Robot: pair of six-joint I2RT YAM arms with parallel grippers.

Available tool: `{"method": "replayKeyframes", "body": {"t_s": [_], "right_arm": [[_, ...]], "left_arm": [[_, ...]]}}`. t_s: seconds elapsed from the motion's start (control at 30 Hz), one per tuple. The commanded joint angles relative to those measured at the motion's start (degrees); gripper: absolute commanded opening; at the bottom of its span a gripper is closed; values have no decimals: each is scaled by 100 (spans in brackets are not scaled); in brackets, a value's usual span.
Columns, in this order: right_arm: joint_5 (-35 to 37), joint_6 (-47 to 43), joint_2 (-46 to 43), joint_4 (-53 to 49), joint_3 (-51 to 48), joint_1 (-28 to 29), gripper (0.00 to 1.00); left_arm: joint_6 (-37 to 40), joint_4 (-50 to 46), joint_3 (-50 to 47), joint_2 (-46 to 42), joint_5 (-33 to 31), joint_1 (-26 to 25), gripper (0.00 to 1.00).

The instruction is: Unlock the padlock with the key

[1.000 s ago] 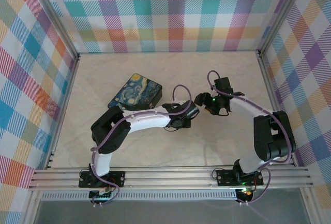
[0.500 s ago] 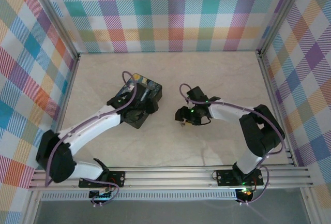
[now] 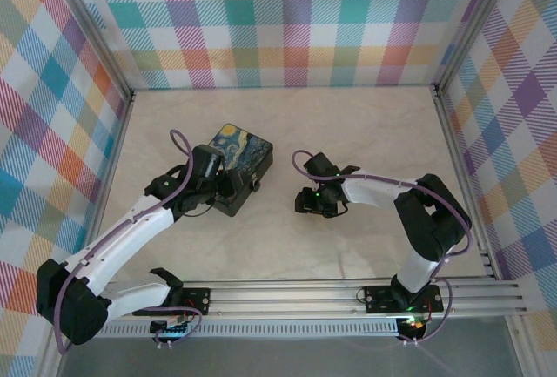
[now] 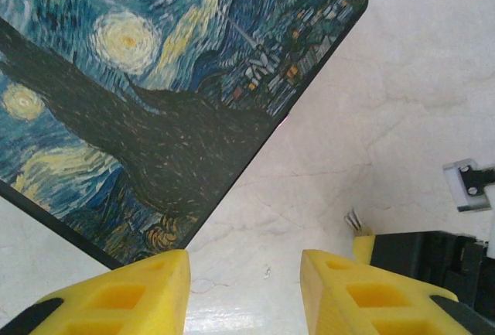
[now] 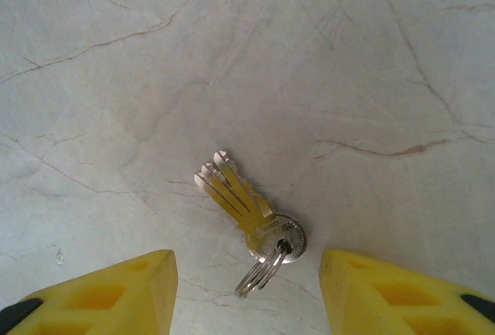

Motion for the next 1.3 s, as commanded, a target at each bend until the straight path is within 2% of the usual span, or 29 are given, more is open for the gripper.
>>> {"method": "replayKeyframes", "body": {"t_s": [0.0, 0.13, 0.23, 0.5, 0.7, 0.83, 1.07, 1.27], "right_arm": [[479, -184, 234, -333, 269, -16, 52], [593, -348, 418, -454, 473, -18, 51], [523, -424, 546, -473, 590, -18, 43], [497, -356, 847, -208, 525, -18, 34], [563, -307, 901, 109, 350, -75, 30], [530, -415, 832, 230, 313, -109, 32], [557, -545, 733, 218, 454, -128, 36], [449, -620, 942, 310, 620, -176, 34]], "left_arm": [[44, -33, -129, 15, 164, 73, 41], [-17, 55, -193, 45, 244, 93, 41], [-29, 46, -176, 17, 250, 108, 41], [37, 55, -82, 113, 379, 136, 41], [113, 198, -84, 361, 719, -73, 33], [123, 237, -16, 586, 741, -268, 32], [155, 178, 106, 639, 764, -272, 32], [231, 143, 168, 765, 777, -277, 32]]}}
